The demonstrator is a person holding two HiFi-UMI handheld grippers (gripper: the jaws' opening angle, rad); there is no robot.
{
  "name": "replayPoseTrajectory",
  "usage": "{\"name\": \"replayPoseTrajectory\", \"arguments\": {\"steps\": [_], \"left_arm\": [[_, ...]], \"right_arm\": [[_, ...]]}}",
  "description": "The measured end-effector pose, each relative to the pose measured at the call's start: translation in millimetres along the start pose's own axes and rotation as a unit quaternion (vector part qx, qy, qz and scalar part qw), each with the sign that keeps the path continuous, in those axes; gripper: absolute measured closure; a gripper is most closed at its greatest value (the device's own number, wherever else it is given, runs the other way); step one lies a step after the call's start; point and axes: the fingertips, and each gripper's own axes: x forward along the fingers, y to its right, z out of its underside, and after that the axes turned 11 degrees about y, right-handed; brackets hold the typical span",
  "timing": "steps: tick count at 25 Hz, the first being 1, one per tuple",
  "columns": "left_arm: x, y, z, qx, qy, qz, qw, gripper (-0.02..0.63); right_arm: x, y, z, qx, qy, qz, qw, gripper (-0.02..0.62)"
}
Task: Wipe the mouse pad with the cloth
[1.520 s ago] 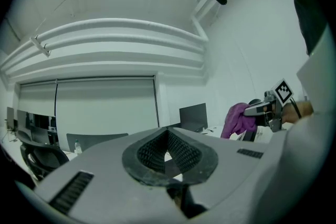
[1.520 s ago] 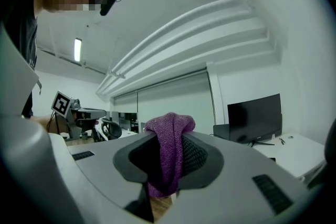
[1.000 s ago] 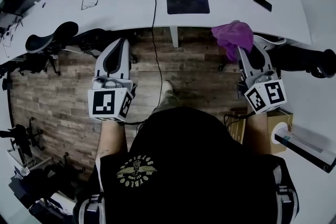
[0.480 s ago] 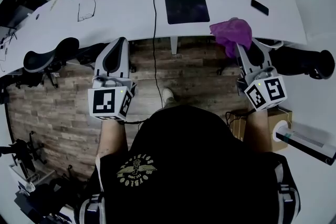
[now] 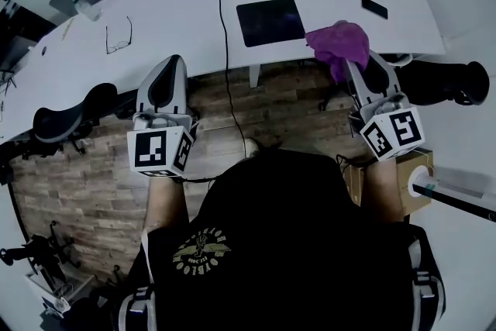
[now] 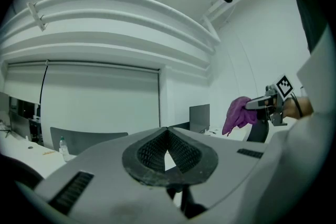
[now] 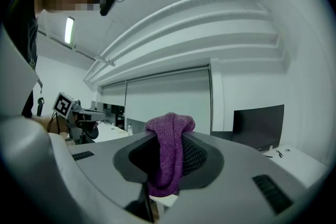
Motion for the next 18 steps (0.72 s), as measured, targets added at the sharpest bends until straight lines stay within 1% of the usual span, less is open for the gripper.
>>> {"name": "replayPoseTrajectory", "arguments": {"steps": [7,13,18], "left_arm": [[16,1,5,0.001,-0.002,0.007,1.0000,0.604],[23,-14,11,0.003,-0.010,-0.012,0.9999,0.604],[39,-13,14,0.005,-0.012,-0.019,0.9997,0.603]], "right_arm": [[9,15,5,0.002,-0.002,0.011,1.000,0.506],[31,15,11,0.004,-0.004,-0.008,1.000,0.506],[45,33,14,0.006,-0.004,-0.012,1.000,0.506]]}}
